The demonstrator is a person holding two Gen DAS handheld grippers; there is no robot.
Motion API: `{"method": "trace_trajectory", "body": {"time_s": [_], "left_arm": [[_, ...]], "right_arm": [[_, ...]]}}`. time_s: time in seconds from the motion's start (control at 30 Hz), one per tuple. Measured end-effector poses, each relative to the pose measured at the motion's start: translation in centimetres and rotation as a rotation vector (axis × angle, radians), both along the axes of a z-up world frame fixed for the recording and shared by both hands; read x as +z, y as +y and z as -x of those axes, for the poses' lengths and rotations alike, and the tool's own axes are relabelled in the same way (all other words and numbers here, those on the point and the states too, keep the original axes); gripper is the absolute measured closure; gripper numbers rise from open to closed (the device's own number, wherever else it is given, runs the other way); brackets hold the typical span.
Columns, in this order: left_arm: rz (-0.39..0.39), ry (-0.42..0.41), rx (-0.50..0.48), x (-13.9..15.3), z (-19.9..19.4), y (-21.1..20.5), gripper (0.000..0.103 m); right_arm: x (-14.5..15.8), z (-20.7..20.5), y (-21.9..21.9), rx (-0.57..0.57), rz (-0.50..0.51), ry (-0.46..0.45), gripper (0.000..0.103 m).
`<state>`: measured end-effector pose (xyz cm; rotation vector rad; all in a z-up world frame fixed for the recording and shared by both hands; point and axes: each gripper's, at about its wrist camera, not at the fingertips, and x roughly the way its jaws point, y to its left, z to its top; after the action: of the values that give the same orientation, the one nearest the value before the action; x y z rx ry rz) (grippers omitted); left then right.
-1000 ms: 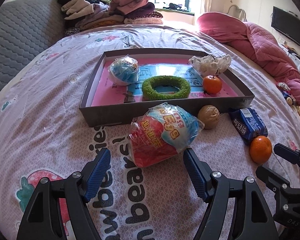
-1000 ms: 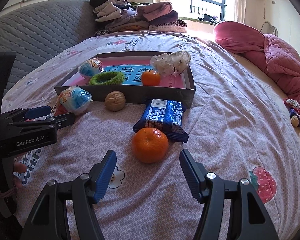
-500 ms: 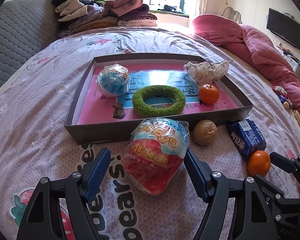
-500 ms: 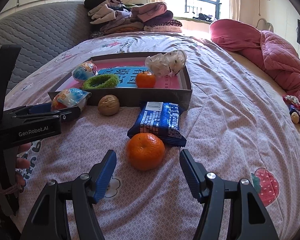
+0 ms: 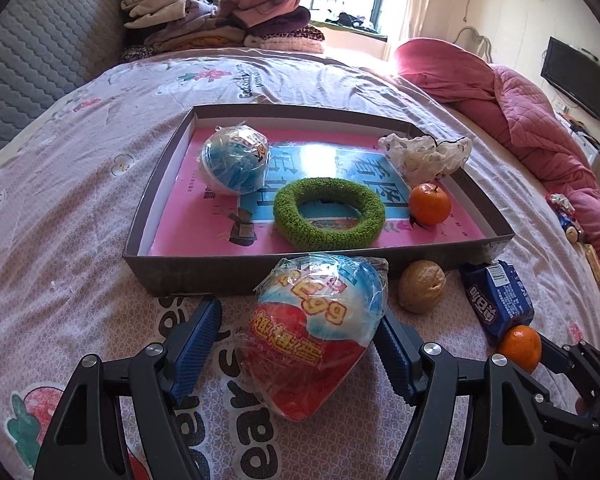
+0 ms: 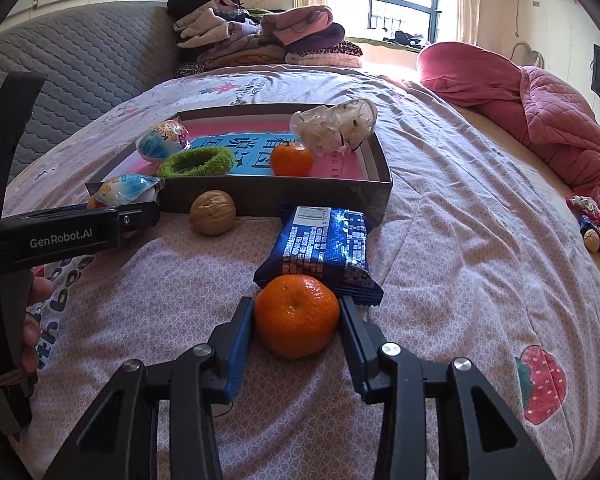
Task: Organize objects
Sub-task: 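Grasp the red-and-blue candy egg bag with the left gripper while the right grasps an orange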
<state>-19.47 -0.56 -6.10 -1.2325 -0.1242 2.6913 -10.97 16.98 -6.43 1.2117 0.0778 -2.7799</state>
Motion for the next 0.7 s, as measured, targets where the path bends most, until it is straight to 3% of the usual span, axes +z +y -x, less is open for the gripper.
{"method": "trace_trajectory", "body": {"time_s": [0.07, 0.13, 0.7], "left_arm": [[-0.010, 0.001, -0.012, 0.0, 0.0, 0.1, 0.040], [-0.004, 0.003, -0.018, 0.0, -0.1, 0.2, 0.042], [0.017, 0.063, -0.036, 2.1, -2.9, 0.9, 0.043]], "right_arm": [[0.0, 0.0, 0.0, 0.004, -0.001, 0.001, 0.061], [0.0, -0.1, 0.0, 0.009, 0.004, 0.002, 0.061], [1.4, -1.3, 0.0, 0.053, 0.049, 0.047, 0.062]]}}
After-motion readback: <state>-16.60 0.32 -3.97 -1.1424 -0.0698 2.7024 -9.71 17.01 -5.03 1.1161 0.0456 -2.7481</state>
